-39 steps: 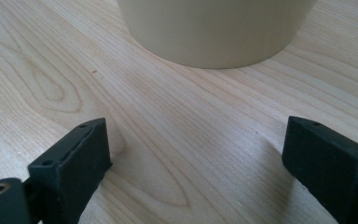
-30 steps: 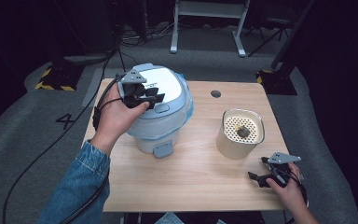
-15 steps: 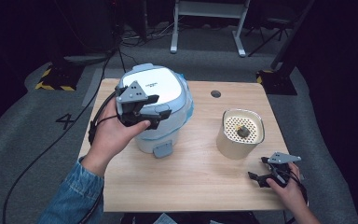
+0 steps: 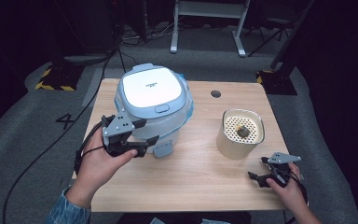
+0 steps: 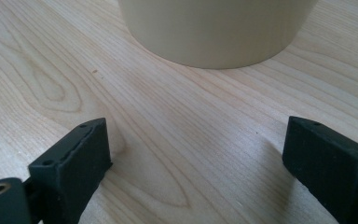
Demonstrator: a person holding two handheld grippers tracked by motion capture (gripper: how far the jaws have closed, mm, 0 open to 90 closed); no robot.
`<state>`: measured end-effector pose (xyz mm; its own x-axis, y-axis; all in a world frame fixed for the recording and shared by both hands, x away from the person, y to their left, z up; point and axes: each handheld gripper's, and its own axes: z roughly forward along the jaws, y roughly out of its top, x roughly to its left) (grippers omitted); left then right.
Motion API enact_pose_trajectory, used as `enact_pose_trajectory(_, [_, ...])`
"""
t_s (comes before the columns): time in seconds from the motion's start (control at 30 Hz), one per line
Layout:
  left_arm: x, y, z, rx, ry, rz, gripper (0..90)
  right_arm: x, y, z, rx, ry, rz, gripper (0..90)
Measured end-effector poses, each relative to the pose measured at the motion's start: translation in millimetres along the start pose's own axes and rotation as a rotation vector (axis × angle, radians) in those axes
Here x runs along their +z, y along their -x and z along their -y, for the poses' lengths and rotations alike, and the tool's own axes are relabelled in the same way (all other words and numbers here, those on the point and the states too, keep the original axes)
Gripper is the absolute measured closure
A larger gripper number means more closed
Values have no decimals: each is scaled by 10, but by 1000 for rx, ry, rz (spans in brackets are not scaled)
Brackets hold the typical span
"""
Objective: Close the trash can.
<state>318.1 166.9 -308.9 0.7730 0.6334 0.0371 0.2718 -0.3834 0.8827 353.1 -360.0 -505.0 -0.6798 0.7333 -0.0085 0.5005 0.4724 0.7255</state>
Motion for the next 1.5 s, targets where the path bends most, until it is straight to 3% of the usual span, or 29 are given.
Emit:
enact_pose_trajectory(0.33, [18, -56, 548, -51, -15, -4, 355, 0, 0, 0, 0, 0, 0, 76])
enact_pose_trajectory(0.7, [127, -146, 995, -125, -31, -13, 350, 0, 0, 0, 0, 0, 0, 77])
enact_pose_trajectory(1.17, [424, -181, 1469, -187, -181, -4, 344, 0, 0, 0, 0, 0, 0, 77])
enact_pose_trajectory(1.5, [624, -140, 1670, -181, -303, 6, 327, 0, 0, 0, 0, 0, 0, 76])
